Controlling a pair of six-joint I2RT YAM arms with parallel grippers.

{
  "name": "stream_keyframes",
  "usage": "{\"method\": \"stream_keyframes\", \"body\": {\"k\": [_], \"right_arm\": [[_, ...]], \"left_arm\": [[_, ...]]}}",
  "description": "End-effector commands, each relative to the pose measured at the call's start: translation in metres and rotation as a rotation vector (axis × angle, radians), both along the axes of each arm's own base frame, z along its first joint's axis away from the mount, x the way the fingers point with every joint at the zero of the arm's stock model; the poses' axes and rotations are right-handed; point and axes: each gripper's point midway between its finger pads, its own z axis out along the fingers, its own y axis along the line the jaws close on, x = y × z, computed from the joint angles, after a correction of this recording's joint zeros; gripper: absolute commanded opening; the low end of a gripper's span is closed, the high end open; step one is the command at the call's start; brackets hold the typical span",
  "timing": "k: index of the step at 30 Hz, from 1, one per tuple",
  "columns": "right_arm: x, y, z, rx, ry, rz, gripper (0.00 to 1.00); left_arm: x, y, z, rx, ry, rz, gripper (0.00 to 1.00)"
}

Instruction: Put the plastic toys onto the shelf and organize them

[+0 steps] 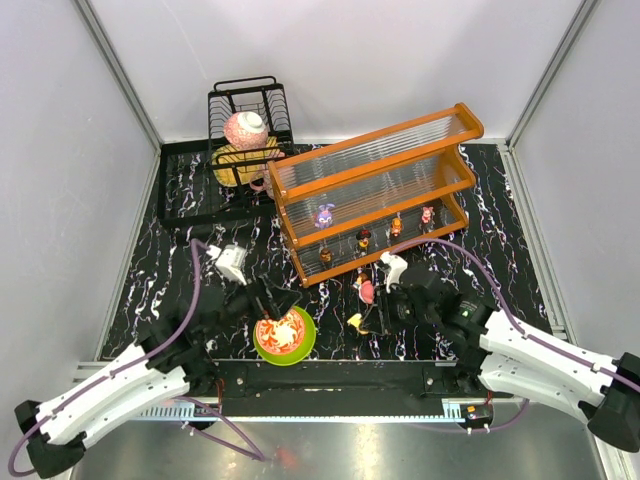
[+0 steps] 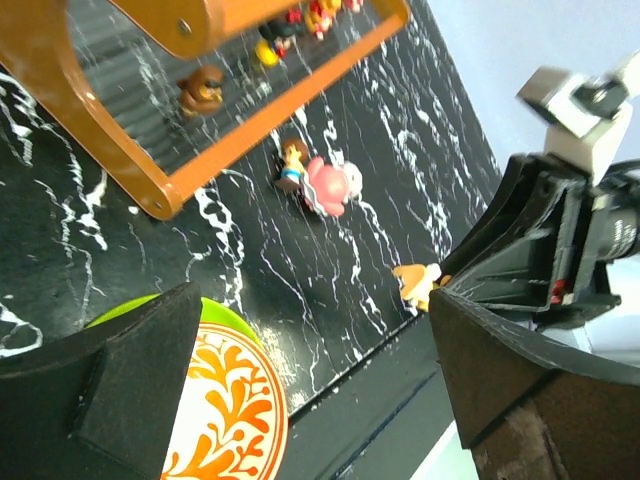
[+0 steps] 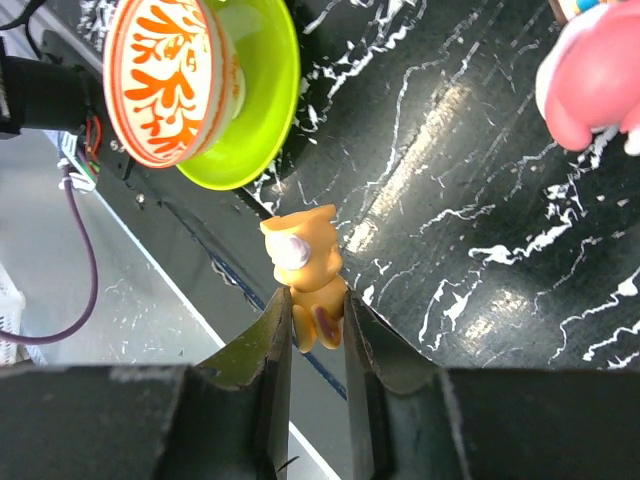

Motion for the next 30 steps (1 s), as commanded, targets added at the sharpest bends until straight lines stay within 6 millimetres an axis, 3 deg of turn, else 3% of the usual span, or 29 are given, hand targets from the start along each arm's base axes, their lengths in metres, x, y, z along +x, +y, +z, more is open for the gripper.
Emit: {"method": "stream_keyframes", "body": {"k": [1, 8, 14, 20, 30], "right_arm": [[0.001, 0.016, 0.040, 0.102, -0.095, 0.085, 0.00], [0.007, 0.034, 0.073, 0.195, -0.154, 0.109, 0.00], [0.005, 0.048, 0.086, 0.220, -0.152, 0.126, 0.00], [-0.002, 0.068, 0.085, 0.210, -0.163, 0.136, 0.00], [0.003, 0.072, 0.090, 0.213, -0.211, 0.111, 0.00]], "left_arm": [[-0.009, -0.039, 0.013, -0.083, -0.001, -0.168, 0.97], [-0.015, -0.063, 0.030, -0.206, -0.013, -0.256, 0.94], [-0.018, -0.078, 0.051, -0.241, 0.030, -0.312, 0.93], [-0.012, -0.091, 0.047, -0.194, 0.094, -0.320, 0.91], [-0.011, -0.092, 0.030, -0.142, 0.143, -0.307, 0.82]]}}
